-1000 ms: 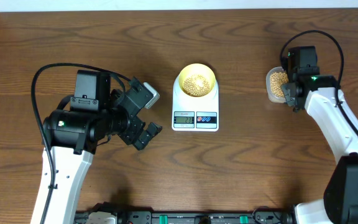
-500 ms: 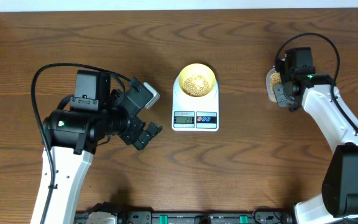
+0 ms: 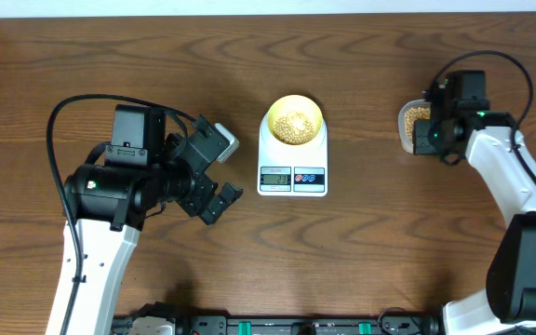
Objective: Scoop item into bowl and weigh 50g on scale
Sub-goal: 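Scoop soybeans again from the tub with the right gripper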
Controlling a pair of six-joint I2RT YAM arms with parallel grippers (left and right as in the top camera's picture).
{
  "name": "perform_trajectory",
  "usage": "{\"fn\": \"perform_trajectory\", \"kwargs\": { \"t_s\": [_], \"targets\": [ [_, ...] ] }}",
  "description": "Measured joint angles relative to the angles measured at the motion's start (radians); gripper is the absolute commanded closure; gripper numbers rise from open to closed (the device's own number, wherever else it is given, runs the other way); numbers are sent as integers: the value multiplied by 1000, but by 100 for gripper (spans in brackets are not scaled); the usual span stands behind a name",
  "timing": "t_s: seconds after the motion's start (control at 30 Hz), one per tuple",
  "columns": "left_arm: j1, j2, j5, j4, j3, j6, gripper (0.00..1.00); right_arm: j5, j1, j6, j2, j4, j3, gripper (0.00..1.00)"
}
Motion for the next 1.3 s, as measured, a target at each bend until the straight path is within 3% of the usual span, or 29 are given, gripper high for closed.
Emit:
{"fn": "perform_trajectory", "kwargs": {
  "t_s": [0.53,0.93,1.3],
  "targets": [
    [0,0,0,0,0,0,0,-503,-259,115,0,-37,0,99],
    [0,0,0,0,0,0,0,-712,-360,127,0,-73,0,99],
    [0,0,0,0,0,0,0,-768,-388,130,0,-123,0,99]
  ]
}}
